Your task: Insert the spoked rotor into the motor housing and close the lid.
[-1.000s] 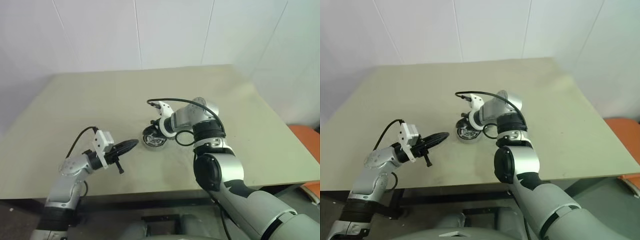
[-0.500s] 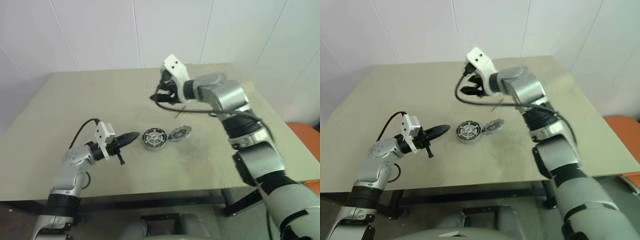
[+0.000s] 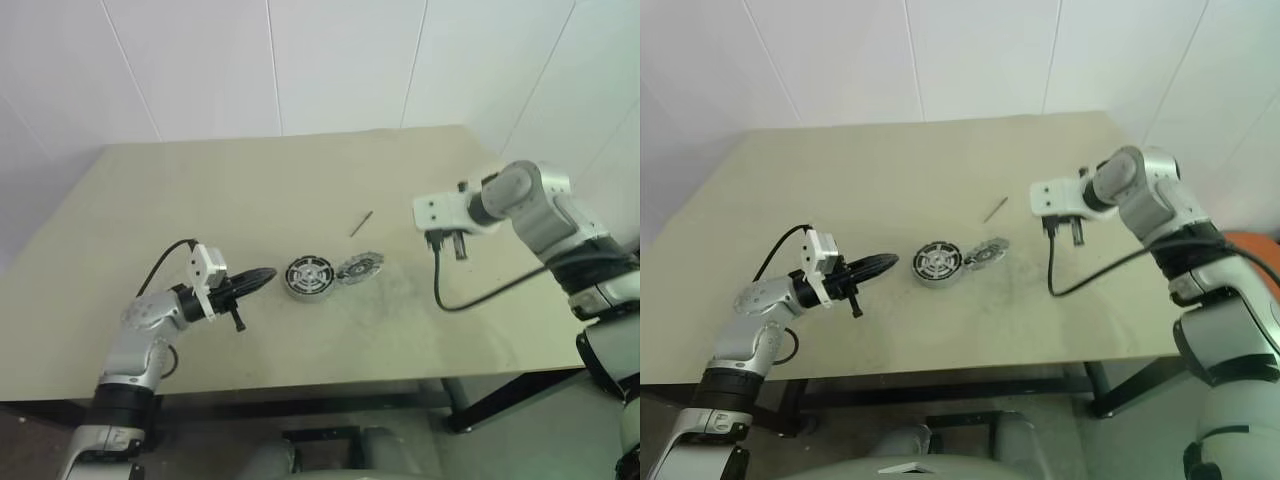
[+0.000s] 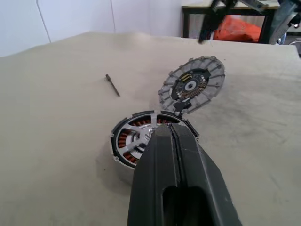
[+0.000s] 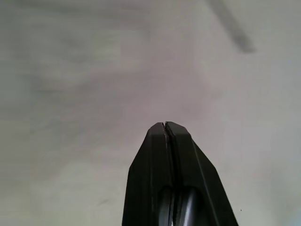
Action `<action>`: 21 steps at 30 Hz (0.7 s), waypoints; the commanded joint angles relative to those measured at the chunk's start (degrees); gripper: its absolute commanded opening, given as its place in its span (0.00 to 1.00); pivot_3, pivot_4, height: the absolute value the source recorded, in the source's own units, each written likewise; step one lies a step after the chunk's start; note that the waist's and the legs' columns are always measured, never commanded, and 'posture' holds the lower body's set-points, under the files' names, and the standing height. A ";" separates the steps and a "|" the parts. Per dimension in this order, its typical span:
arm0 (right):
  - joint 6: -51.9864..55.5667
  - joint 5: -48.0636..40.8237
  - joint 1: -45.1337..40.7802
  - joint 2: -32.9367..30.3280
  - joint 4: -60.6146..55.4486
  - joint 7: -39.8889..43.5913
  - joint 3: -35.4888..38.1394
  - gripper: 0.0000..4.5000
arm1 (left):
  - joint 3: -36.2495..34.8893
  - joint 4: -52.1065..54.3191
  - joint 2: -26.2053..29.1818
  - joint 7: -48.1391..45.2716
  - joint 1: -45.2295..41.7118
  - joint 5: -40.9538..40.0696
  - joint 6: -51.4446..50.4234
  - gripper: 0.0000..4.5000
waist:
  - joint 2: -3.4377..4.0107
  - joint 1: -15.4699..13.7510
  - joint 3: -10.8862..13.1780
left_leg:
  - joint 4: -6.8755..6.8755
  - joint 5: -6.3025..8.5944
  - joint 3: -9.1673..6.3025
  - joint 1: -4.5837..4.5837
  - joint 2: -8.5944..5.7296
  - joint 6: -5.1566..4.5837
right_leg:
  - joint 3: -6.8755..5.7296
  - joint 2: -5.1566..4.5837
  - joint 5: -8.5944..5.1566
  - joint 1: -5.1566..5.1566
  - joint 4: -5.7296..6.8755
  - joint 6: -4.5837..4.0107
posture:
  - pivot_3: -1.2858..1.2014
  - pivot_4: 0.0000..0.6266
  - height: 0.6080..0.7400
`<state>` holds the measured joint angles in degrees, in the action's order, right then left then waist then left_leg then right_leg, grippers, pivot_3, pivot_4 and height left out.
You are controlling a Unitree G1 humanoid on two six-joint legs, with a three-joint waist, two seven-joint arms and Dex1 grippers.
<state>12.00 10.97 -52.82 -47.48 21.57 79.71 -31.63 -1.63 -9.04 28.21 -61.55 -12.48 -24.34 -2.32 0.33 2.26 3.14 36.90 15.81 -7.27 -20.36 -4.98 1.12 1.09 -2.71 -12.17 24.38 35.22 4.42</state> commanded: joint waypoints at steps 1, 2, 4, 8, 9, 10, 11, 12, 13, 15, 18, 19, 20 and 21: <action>9.22 -7.21 1.63 1.84 -7.27 4.82 4.93 0.01 | -2.60 2.22 2.42 -0.76 0.60 -1.36 -1.16 0.00 | 0.00 -0.01 0.00 | 0.04 0.00 0.00 0.00 0.01 0.00 | 0.02 0.01 0.00 0.00 0.03 -0.01 | 0.52 0.00 1.00; 11.80 -8.65 2.65 2.74 -8.38 5.05 5.70 0.01 | -2.73 2.44 2.97 -0.78 0.98 -1.16 -1.25 0.00 | 0.00 -0.11 0.01 | 0.06 0.00 -0.01 0.00 0.01 0.00 | 0.02 0.01 0.01 0.00 0.06 -0.01 | 0.52 0.00 1.00; 15.37 -10.20 3.89 4.34 -9.71 4.09 6.92 0.01 | -2.73 2.61 3.76 -0.66 1.57 -0.47 -0.92 0.00 | 0.00 -0.42 0.01 | 0.12 0.00 -0.05 0.00 0.01 0.00 | 0.00 0.01 0.00 -0.01 0.09 -0.02 | 0.52 0.00 1.00; 19.18 -11.53 5.19 7.42 -9.90 0.73 8.45 0.01 | -3.45 2.50 4.36 0.10 2.40 0.07 0.00 0.00 | 0.00 -1.75 0.01 | 0.17 0.00 -0.01 0.00 -0.02 0.01 | 0.00 -0.04 -0.06 -0.02 0.08 -0.14 | 0.52 0.00 1.00; 19.78 -11.92 5.45 7.90 -9.96 0.44 8.68 0.01 | -3.60 2.53 4.39 0.24 2.51 0.06 0.07 0.00 | -0.01 -1.98 0.01 | 0.17 0.00 -0.01 -0.02 -0.02 0.01 | 0.00 -0.04 -0.05 -0.02 0.06 -0.13 | 0.52 0.00 1.00; 20.29 -12.20 5.68 8.22 -10.19 0.16 8.84 0.01 | -3.67 2.63 4.42 0.30 2.62 0.01 0.07 0.00 | -0.01 -2.28 0.01 | 0.17 0.00 -0.02 -0.04 -0.03 0.01 | 0.00 -0.04 -0.03 -0.02 0.04 -0.10 | 0.52 0.00 1.00; 20.68 -12.38 5.91 8.42 -10.58 -0.16 8.91 0.01 | -3.69 2.75 4.45 0.35 2.72 -0.03 0.06 0.00 | -0.01 -2.61 0.01 | 0.16 0.00 -0.02 -0.05 -0.03 0.01 | -0.01 -0.04 -0.01 -0.01 0.02 -0.08 | 0.52 0.00 1.00; 20.95 -12.50 6.15 8.51 -11.03 -0.53 8.90 0.01 | -3.68 2.85 4.47 0.41 2.80 -0.06 0.05 0.00 | -0.02 -2.94 0.00 | 0.15 0.00 -0.02 -0.06 -0.03 0.01 | 0.00 -0.05 0.00 -0.01 0.00 -0.06 | 0.52 0.00 1.00; 21.08 -12.55 6.41 8.54 -11.42 -0.91 8.85 0.01 | -3.66 2.88 4.45 0.50 2.82 -0.06 0.05 0.00 | -0.02 -3.13 0.00 | 0.15 0.00 -0.01 -0.07 -0.03 0.01 | 0.00 -0.05 0.01 0.00 -0.02 -0.07 | 0.52 0.00 1.00; 21.19 -12.70 7.13 8.42 -12.32 -1.52 8.73 0.01 | -3.65 2.99 4.38 0.71 2.82 -0.09 0.01 0.00 | -0.02 -3.21 0.00 | 0.14 0.00 -0.01 -0.10 -0.06 0.01 | -0.01 -0.08 0.06 0.01 -0.03 -0.14 | 0.52 0.00 1.00; 17.60 -8.48 7.65 7.54 -11.41 -5.18 6.71 0.01 | -3.41 2.97 3.98 1.10 2.48 -0.11 -0.13 0.00 | -0.03 -3.08 0.00 | 0.15 0.01 0.02 -0.09 -0.06 0.01 | -0.01 -0.08 0.01 0.00 -0.04 -0.08 | 0.52 0.00 1.00; 16.18 -6.86 7.75 7.14 -10.79 -6.11 5.80 0.01 | -3.23 2.97 3.79 1.22 2.34 -0.09 -0.20 0.00 | -0.03 -3.06 0.00 | 0.15 0.01 0.02 -0.08 -0.06 0.01 | -0.01 -0.08 0.00 0.00 -0.03 -0.08 | 0.52 0.00 1.00; 15.40 -5.97 7.84 6.99 -10.34 -6.56 5.34 0.01 | -3.08 2.97 3.63 1.29 2.25 -0.07 -0.24 0.00 | -0.03 -3.05 0.00 | 0.15 0.01 0.04 -0.06 -0.06 0.01 | -0.01 -0.07 0.00 0.00 -0.02 -0.08 | 0.52 0.00 1.00; 15.00 -5.41 7.88 6.97 -9.94 -6.80 5.08 0.01 | -2.90 2.93 3.45 1.34 2.12 -0.03 -0.27 0.00 | -0.03 -3.02 0.00 | 0.15 0.01 0.05 -0.05 -0.05 0.01 | -0.01 -0.06 0.00 -0.01 -0.02 -0.08 | 0.52 0.00 1.00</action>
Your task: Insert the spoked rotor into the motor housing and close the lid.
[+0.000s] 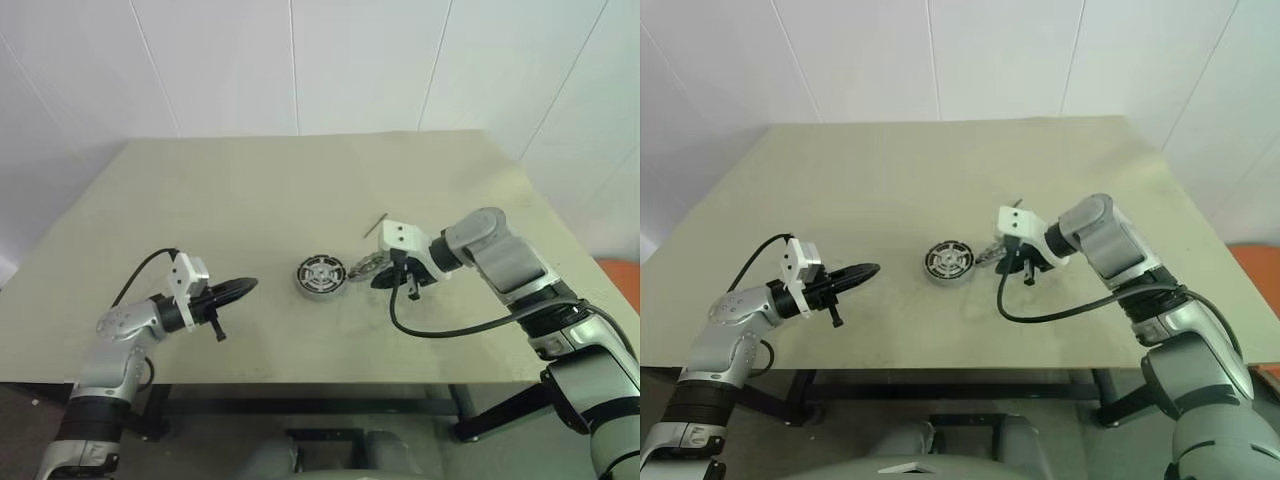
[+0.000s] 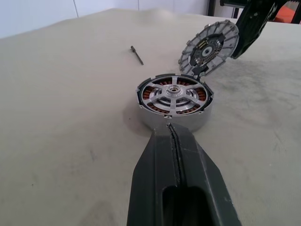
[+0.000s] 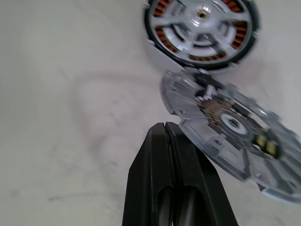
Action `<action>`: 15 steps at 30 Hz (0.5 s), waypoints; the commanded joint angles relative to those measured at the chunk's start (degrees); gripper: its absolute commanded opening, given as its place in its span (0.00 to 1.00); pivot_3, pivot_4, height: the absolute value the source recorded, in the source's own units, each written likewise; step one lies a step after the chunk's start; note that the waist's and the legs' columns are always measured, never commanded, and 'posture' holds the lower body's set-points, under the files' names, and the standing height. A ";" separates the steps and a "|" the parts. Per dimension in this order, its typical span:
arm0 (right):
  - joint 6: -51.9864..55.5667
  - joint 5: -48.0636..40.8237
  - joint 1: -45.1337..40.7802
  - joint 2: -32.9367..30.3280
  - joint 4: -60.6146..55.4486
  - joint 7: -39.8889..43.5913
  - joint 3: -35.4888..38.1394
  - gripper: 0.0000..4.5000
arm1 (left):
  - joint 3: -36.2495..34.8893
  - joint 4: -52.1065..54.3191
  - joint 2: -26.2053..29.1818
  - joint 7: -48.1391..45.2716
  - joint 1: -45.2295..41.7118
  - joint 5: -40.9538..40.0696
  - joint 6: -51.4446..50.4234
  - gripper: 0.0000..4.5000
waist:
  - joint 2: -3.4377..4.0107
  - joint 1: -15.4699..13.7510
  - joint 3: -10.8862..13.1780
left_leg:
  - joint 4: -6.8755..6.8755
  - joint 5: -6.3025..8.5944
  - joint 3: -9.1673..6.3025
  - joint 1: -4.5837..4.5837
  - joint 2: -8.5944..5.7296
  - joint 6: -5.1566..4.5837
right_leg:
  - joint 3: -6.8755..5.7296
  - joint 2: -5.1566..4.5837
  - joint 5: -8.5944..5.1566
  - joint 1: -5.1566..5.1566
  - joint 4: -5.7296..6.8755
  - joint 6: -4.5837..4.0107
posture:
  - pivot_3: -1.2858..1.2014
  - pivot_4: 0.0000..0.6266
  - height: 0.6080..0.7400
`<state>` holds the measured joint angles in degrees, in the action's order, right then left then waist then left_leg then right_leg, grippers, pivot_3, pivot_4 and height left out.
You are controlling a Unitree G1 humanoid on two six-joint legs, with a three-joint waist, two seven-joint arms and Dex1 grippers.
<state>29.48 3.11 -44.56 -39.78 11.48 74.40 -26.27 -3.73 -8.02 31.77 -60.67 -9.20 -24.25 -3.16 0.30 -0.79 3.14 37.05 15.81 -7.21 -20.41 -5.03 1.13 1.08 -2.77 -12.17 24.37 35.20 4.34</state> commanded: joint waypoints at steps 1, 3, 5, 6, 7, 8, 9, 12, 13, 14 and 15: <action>-2.85 2.96 -0.35 -0.73 0.46 -1.66 -0.44 0.01 | -0.68 1.87 -0.24 0.49 -1.25 -0.07 0.55 0.00 | -0.01 0.06 0.00 | 0.00 0.00 0.01 0.00 0.00 0.00 | 0.00 0.00 0.00 0.00 0.00 0.00 | 0.52 0.00 1.00; -4.95 4.94 -0.35 -1.09 1.55 -2.50 -1.03 0.01 | -0.54 1.81 -0.50 0.58 -1.50 -0.02 0.49 0.00 | -0.01 0.05 0.00 | 0.00 0.00 0.02 0.01 0.01 0.00 | 0.00 0.01 0.01 0.00 0.00 0.00 | 0.52 0.00 1.00; -6.57 6.07 -0.44 -0.91 2.51 -3.37 -0.90 0.01 | -0.47 1.81 -0.61 0.67 -1.64 -0.02 0.43 0.00 | -0.02 0.03 -0.01 | 0.00 0.00 0.03 0.01 0.01 0.00 | 0.00 0.01 0.02 0.00 0.01 0.00 | 0.52 0.00 1.00; -6.90 6.18 -0.53 -0.47 3.00 -3.88 -0.53 0.01 | -0.47 1.79 -0.63 0.73 -1.67 -0.01 0.45 0.00 | -0.02 0.04 -0.01 | 0.00 0.00 0.03 0.01 0.01 0.00 | 0.00 0.02 0.02 0.00 0.01 0.00 | 0.52 0.00 1.00; -7.02 6.18 -0.64 -0.02 3.39 -4.31 -0.17 0.01 | -0.47 1.78 -0.65 0.78 -1.70 -0.02 0.48 0.00 | -0.02 0.04 -0.01 | 0.00 0.00 0.03 0.01 0.01 0.00 | 0.01 0.01 0.02 0.00 0.01 -0.01 | 0.52 0.00 1.00; -7.03 6.03 -0.77 0.59 3.78 -4.88 0.26 0.01 | -0.47 1.77 -0.67 0.84 -1.71 -0.03 0.51 0.00 | -0.02 0.05 -0.01 | 0.00 0.00 0.04 0.01 0.01 0.00 | 0.01 0.01 0.03 0.00 0.01 -0.02 | 0.52 0.00 1.00; -6.93 5.73 -0.94 1.31 4.18 -5.48 0.69 0.01 | -0.49 1.71 -0.67 0.86 -1.77 -0.07 0.52 0.00 | -0.02 0.07 -0.02 | 0.00 0.00 0.04 0.02 0.01 -0.01 | 0.01 0.02 0.05 -0.01 0.01 -0.06 | 0.52 0.00 1.00; -8.89 6.29 -1.08 3.17 5.51 -8.90 1.17 0.01 | -0.36 1.53 -0.79 1.07 -1.91 0.15 0.67 0.00 | -0.03 0.08 -0.02 | 0.00 0.00 0.05 0.03 0.02 -0.01 | 0.02 0.03 0.11 -0.01 0.02 -0.15 | 0.52 0.00 1.00; -8.43 5.85 -0.96 3.99 5.32 -9.50 1.58 0.01 | -0.35 1.42 -0.83 1.13 -1.96 0.21 0.71 0.00 | -0.03 0.07 -0.02 | 0.00 0.00 0.05 0.03 0.02 -0.01 | 0.02 0.04 0.11 -0.01 0.02 -0.15 | 0.52 0.00 1.00; -7.58 5.13 -0.84 4.80 4.87 -9.76 2.08 0.01 | -0.37 1.34 -0.85 1.18 -1.99 0.24 0.73 0.00 | -0.03 0.05 -0.02 | 0.00 0.00 0.05 0.03 0.02 -0.01 | 0.02 0.04 0.11 -0.01 0.02 -0.15 | 0.52 0.00 1.00; -6.41 4.09 -0.72 5.74 4.17 -9.85 2.80 0.01 | -0.36 1.29 -0.86 1.20 -2.00 0.28 0.75 0.00 | -0.05 0.06 -0.03 | 0.00 -0.01 0.05 0.03 0.02 -0.01 | 0.02 0.04 0.12 -0.01 0.03 -0.16 | 0.52 0.00 1.00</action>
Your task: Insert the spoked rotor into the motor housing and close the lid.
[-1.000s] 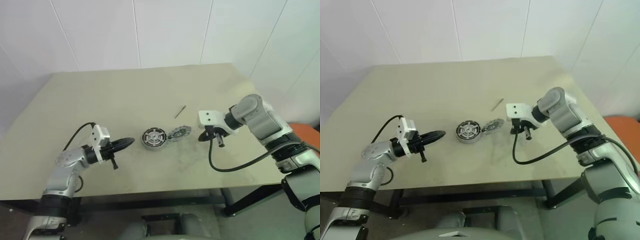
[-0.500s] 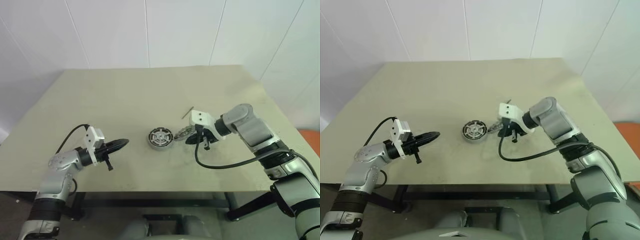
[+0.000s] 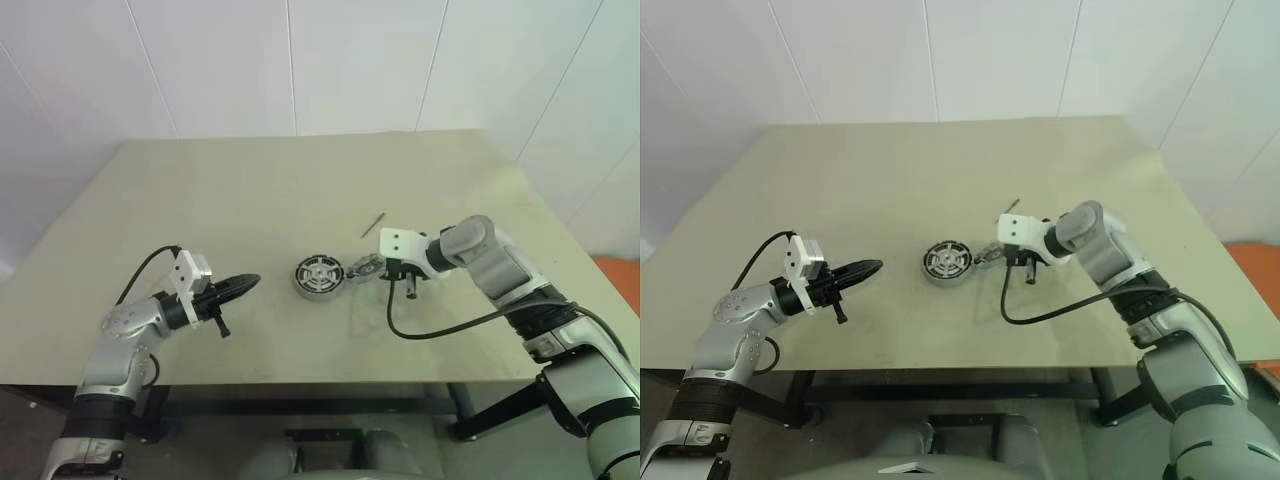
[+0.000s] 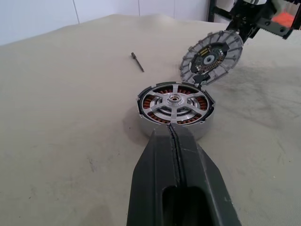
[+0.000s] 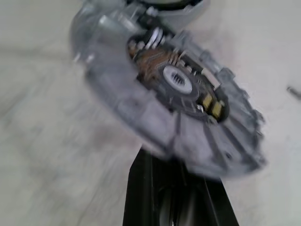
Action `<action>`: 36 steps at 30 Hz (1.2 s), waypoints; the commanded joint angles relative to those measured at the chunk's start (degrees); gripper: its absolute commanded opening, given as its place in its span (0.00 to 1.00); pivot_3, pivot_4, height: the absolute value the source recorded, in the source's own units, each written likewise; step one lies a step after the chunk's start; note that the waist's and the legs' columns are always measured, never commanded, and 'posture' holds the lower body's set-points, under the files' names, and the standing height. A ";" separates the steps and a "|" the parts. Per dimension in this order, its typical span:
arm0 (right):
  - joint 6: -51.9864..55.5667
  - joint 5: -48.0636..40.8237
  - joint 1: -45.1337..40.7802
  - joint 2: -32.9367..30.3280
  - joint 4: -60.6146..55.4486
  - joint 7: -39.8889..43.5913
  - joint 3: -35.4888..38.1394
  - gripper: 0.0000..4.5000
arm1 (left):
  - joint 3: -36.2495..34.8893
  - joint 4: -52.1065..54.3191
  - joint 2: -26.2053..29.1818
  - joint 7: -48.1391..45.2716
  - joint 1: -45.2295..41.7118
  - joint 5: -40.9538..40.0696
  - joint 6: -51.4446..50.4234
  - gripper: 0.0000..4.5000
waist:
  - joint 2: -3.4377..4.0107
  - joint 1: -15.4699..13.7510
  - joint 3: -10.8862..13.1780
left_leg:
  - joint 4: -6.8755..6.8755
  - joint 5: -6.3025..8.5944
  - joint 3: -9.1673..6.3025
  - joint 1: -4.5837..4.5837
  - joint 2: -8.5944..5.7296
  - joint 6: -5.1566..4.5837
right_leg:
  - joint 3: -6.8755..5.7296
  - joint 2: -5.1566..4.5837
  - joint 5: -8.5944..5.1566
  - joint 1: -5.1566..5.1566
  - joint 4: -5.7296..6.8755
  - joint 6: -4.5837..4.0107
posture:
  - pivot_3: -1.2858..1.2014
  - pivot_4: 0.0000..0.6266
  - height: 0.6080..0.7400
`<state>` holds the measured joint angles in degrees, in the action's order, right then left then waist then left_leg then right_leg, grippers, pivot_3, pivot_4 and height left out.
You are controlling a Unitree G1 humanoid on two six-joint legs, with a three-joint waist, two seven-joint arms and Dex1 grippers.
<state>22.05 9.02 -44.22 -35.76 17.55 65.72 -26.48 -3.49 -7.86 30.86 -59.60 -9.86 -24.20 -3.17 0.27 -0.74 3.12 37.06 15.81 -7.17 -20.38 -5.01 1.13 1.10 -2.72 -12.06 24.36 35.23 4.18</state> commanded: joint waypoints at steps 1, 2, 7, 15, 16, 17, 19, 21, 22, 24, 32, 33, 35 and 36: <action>2.26 -2.91 -1.02 2.65 -2.53 -1.24 3.85 0.01 | -0.59 1.09 0.04 0.13 -1.34 0.27 0.79 0.00 | -0.02 0.03 -0.01 | 0.00 0.00 0.00 0.00 0.00 0.00 | 0.00 0.00 0.01 0.00 0.00 -0.01 | 0.52 0.00 1.00; 3.16 -3.70 -1.01 3.35 -2.95 -1.37 4.53 0.01 | -0.58 1.07 0.03 0.14 -1.34 0.30 0.81 0.00 | -0.02 0.03 -0.01 | 0.01 0.00 0.00 0.00 0.00 0.00 | 0.00 0.00 0.02 0.00 0.00 -0.02 | 0.52 0.00 1.00; 8.20 -7.64 -1.80 7.19 -4.11 -3.47 8.22 0.01 | -0.72 0.72 0.02 0.22 -1.57 0.36 0.86 0.00 | -0.03 0.05 -0.02 | 0.01 0.00 -0.01 0.01 0.00 0.00 | 0.01 0.01 0.05 0.00 0.02 -0.06 | 0.52 0.00 1.00; 10.22 -9.68 -1.37 11.36 -4.53 -9.16 10.53 0.01 | -0.76 0.11 -0.62 0.44 -2.07 0.76 1.09 0.00 | -0.04 0.04 -0.03 | 0.02 0.00 0.01 0.03 0.00 0.00 | 0.03 0.02 0.05 0.00 0.06 -0.06 | 0.52 0.00 1.00; 11.00 -10.12 -0.69 12.47 -5.39 -10.16 10.78 0.01 | -0.85 0.10 -0.68 0.55 -2.05 0.83 1.14 0.00 | -0.04 0.09 -0.03 | 0.01 0.00 0.00 0.03 0.00 0.00 | 0.02 0.02 0.05 0.00 0.07 -0.06 | 0.52 0.00 1.00; 11.53 -10.30 -0.02 13.38 -6.05 -11.08 10.87 0.01 | -0.91 0.08 -0.73 0.61 -2.03 0.90 1.17 0.00 | -0.06 0.13 -0.04 | 0.01 0.00 0.00 0.04 0.00 0.00 | 0.03 0.02 0.06 0.00 0.07 -0.06 | 0.52 0.00 1.00; 11.80 -9.97 0.91 14.57 -6.49 -12.95 10.75 0.01 | -1.01 -0.03 -0.75 0.59 -2.06 1.01 1.23 0.00 | -0.08 0.15 -0.05 | 0.00 0.00 0.00 0.05 0.01 0.00 | 0.04 0.03 0.07 0.01 0.10 -0.05 | 0.52 0.00 1.00; 11.92 -9.40 2.46 16.64 -6.43 -16.16 10.63 0.01 | -1.04 -0.07 -0.80 0.62 -2.08 1.07 1.28 0.00 | -0.08 0.11 -0.05 | 0.00 0.00 -0.01 0.05 0.01 0.00 | 0.04 0.03 0.07 0.02 0.12 -0.05 | 0.52 0.00 1.00; 12.35 -9.42 3.70 17.87 -6.93 -17.33 10.21 0.01 | -1.04 -0.06 -0.84 0.68 -2.08 1.09 1.31 0.00 | -0.10 0.10 -0.07 | 0.01 0.00 0.00 0.05 0.01 0.00 | 0.04 0.03 0.07 0.02 0.12 -0.05 | 0.52 0.00 1.00; 12.96 -9.62 5.44 19.25 -8.01 -18.40 9.35 0.01 | -1.04 -0.07 -0.90 0.77 -2.09 1.13 1.35 0.00 | -0.15 0.09 -0.10 | 0.01 0.00 0.00 0.06 0.01 0.00 | 0.04 0.03 0.07 0.00 0.12 -0.06 | 0.52 0.00 1.00; 13.70 -6.48 9.66 20.48 -8.53 -21.20 3.39 0.01 | -0.97 -1.34 -0.91 0.69 -3.04 1.54 1.99 0.00 | -0.28 0.16 -0.20 | 0.05 0.00 0.04 0.19 0.00 0.00 | 0.08 0.05 0.03 -0.09 0.20 -0.01 | 0.52 0.00 1.00; 12.60 -6.02 9.59 20.76 -7.83 -22.61 3.73 0.01 | -0.91 -1.45 -0.95 0.70 -3.13 1.60 2.09 0.00 | -0.28 0.22 -0.23 | 0.05 0.00 0.04 0.24 0.01 0.00 | 0.09 0.06 0.02 -0.13 0.21 -0.01 | 0.52 0.00 1.00; 9.50 -6.00 9.05 22.20 -6.07 -26.11 5.82 0.01 | -0.76 -1.73 -1.06 0.76 -3.31 1.71 2.32 0.00 | -0.30 0.33 -0.24 | 0.04 0.00 0.04 0.31 0.02 0.00 | 0.09 0.07 -0.02 -0.18 0.23 0.06 | 0.52 0.00 1.00; 8.81 -6.74 8.74 22.97 -5.52 -27.03 7.05 0.01 | -0.68 -1.88 -1.13 0.80 -3.38 1.76 2.44 0.00 | -0.30 0.40 -0.24 | 0.04 -0.01 0.05 0.34 0.03 0.00 | 0.09 0.08 -0.03 -0.21 0.23 0.05 | 0.52 0.00 1.00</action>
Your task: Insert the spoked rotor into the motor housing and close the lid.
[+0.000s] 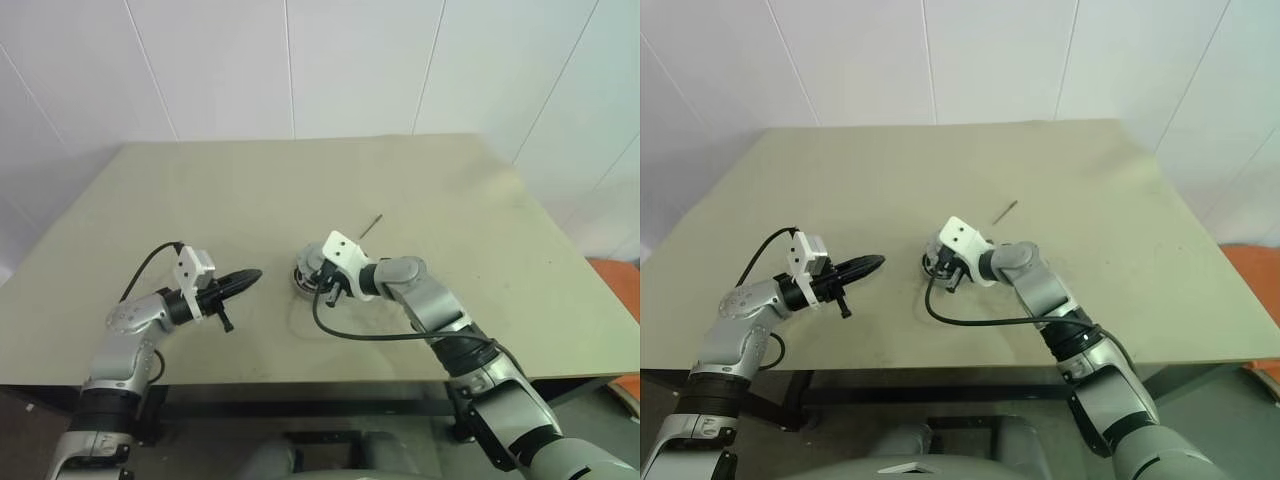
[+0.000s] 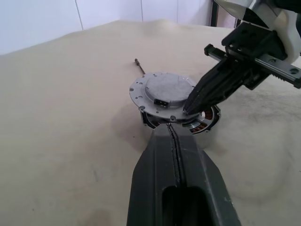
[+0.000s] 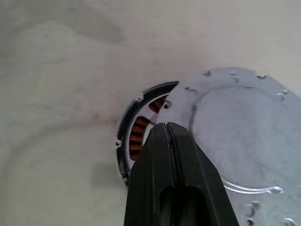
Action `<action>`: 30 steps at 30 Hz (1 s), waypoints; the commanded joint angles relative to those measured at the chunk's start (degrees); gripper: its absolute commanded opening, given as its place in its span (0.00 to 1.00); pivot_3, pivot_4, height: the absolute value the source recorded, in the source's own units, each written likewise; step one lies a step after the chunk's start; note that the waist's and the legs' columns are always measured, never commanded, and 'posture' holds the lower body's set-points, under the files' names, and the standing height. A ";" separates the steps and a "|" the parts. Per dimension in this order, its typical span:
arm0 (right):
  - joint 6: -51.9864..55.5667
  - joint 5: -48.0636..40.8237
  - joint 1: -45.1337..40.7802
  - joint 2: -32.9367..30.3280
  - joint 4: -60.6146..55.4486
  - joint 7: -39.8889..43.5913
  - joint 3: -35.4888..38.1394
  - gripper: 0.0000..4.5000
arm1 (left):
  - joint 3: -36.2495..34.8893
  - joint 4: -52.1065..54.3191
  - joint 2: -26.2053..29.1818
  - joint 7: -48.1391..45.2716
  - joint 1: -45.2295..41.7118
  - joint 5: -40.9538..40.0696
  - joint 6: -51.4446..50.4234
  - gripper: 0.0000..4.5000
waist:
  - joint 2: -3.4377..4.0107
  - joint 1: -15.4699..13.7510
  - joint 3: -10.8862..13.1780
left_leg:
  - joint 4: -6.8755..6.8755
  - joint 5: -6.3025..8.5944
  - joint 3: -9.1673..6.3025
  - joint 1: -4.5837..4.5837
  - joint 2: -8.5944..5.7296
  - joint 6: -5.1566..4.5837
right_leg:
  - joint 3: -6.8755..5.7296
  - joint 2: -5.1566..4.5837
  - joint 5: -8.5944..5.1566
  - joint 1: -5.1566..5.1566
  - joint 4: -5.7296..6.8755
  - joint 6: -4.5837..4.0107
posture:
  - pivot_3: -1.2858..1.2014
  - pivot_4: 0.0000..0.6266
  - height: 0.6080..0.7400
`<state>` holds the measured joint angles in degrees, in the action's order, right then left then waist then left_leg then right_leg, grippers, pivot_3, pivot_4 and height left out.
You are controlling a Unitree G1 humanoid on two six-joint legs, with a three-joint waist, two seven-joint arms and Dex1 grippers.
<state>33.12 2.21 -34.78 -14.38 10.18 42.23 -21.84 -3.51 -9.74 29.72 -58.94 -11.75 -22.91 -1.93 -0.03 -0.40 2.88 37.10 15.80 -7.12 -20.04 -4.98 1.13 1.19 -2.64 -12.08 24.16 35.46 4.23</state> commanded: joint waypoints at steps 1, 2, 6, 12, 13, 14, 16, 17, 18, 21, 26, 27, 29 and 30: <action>-1.96 -1.46 -1.04 2.31 1.85 -3.48 3.82 0.01 | -0.56 -0.16 -0.07 0.17 -1.55 0.54 1.35 0.00 | 0.00 0.09 0.00 | 0.00 0.00 0.00 0.03 0.00 0.00 | 0.01 0.02 0.00 -0.04 0.01 -0.02 | 0.52 0.00 1.00; -0.99 -3.38 -1.35 2.99 1.45 -2.91 5.25 0.01 | -0.48 -0.28 -0.16 0.18 -1.56 0.60 1.48 0.00 | 0.00 0.10 0.00 | 0.00 0.00 -0.01 0.04 0.01 0.00 | 0.01 0.03 0.00 -0.04 0.01 -0.02 | 0.52 0.00 1.00; 4.14 -12.52 -2.66 4.40 -2.27 2.61 10.54 0.01 | -0.32 -1.19 -0.63 0.20 -1.77 1.09 2.03 0.00 | 0.00 0.09 0.00 | 0.01 -0.01 -0.02 0.02 0.01 0.00 | 0.01 0.04 0.04 -0.03 0.01 -0.04 | 0.52 0.00 1.00; 0.84 -11.85 -5.11 4.78 1.24 -2.43 12.98 0.01 | -0.31 -1.86 -1.38 0.42 -2.10 1.38 2.63 0.00 | 0.01 0.11 0.00 | 0.00 -0.01 -0.01 -0.07 0.00 0.01 | 0.02 0.02 0.14 0.09 0.01 -0.18 | 0.52 0.00 1.00; 0.19 -10.17 -5.35 4.45 2.26 -3.86 12.00 0.01 | -0.33 -1.89 -1.47 0.41 -2.08 1.41 2.67 0.00 | 0.01 0.12 0.00 | -0.01 -0.01 -0.01 -0.07 0.00 0.01 | 0.02 0.02 0.14 0.09 0.01 -0.18 | 0.52 0.00 1.00; 0.27 -8.69 -5.48 3.95 3.17 -4.84 10.83 0.01 | -0.33 -1.93 -1.55 0.41 -2.08 1.46 2.72 0.00 | 0.00 0.13 0.00 | -0.01 -0.01 -0.01 -0.06 0.00 0.01 | 0.02 0.02 0.14 0.09 0.01 -0.18 | 0.52 0.00 1.00; 3.18 -6.69 -5.38 3.07 4.17 -6.09 8.88 0.09 | -0.31 -2.14 -1.63 0.35 -2.11 1.48 2.84 0.00 | 0.00 0.16 0.00 | -0.01 -0.01 -0.01 -0.07 0.01 0.01 | 0.02 0.03 0.13 0.09 0.01 -0.17 | 0.52 0.00 1.00; 5.01 -6.48 -5.26 3.02 4.23 -6.72 8.74 0.14 | -0.28 -2.23 -1.67 0.34 -2.16 1.48 2.86 0.00 | 0.01 0.16 0.00 | -0.01 -0.01 -0.01 -0.07 0.01 0.01 | 0.02 0.02 0.13 0.09 0.01 -0.18 | 0.52 0.00 1.00; 6.45 -6.58 -5.13 3.19 3.98 -7.19 8.78 0.21 | -0.31 -2.35 -1.63 0.24 -2.15 1.43 2.93 0.00 | 0.01 0.15 0.01 | -0.01 -0.01 0.00 -0.08 0.00 0.00 | 0.03 0.02 0.14 0.10 0.01 -0.19 | 0.52 0.00 1.00; 10.44 -7.23 -3.55 4.09 0.60 -8.85 9.07 0.43 | -0.50 -2.52 -1.53 0.05 -2.06 1.17 2.95 0.00 | 0.00 0.14 0.00 | -0.01 -0.01 0.00 -0.18 0.00 0.00 | 0.05 0.01 0.15 0.19 0.00 -0.20 | 0.52 0.00 1.00; 13.94 -8.15 -0.42 7.12 -4.25 -13.74 10.89 0.82 | -0.37 -2.90 -1.63 0.01 -1.82 1.31 3.01 0.00 | 0.00 0.20 0.00 | -0.03 -0.01 -0.01 -0.20 0.01 0.01 | 0.08 0.01 0.15 0.23 0.01 -0.19 | 0.52 0.00 1.00; 14.26 -8.39 0.09 8.14 -4.72 -15.30 11.73 0.90 | -0.33 -2.86 -1.67 0.00 -1.74 1.31 2.98 0.00 | 0.00 0.20 0.00 | -0.03 -0.01 -0.01 -0.20 0.01 0.01 | 0.09 0.01 0.15 0.23 0.01 -0.19 | 0.52 0.00 1.00; 14.98 -9.03 1.02 9.90 -5.44 -17.33 12.74 0.99 | -0.27 -2.83 -1.76 0.03 -1.69 1.29 2.93 0.00 | 0.00 0.19 0.00 | -0.02 -0.01 -0.01 -0.18 0.01 0.00 | 0.08 0.02 0.15 0.21 0.03 -0.19 | 0.52 0.00 1.00; 15.69 -9.53 1.51 10.66 -5.76 -17.74 12.92 0.99 | -0.25 -2.96 -1.80 0.03 -1.74 1.31 2.98 0.00 | 0.00 0.19 0.00 | -0.01 -0.01 -0.01 -0.17 0.01 0.01 | 0.08 0.02 0.15 0.21 0.04 -0.19 | 0.52 0.00 1.00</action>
<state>48.10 -6.01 -33.15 -4.56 7.03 25.70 -10.17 -3.17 -13.09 27.90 -58.76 -12.67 -21.69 -0.26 -0.03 -0.21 2.88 37.10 15.79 -7.13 -20.20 -4.98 1.14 1.27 -2.62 -11.93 24.36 35.50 4.04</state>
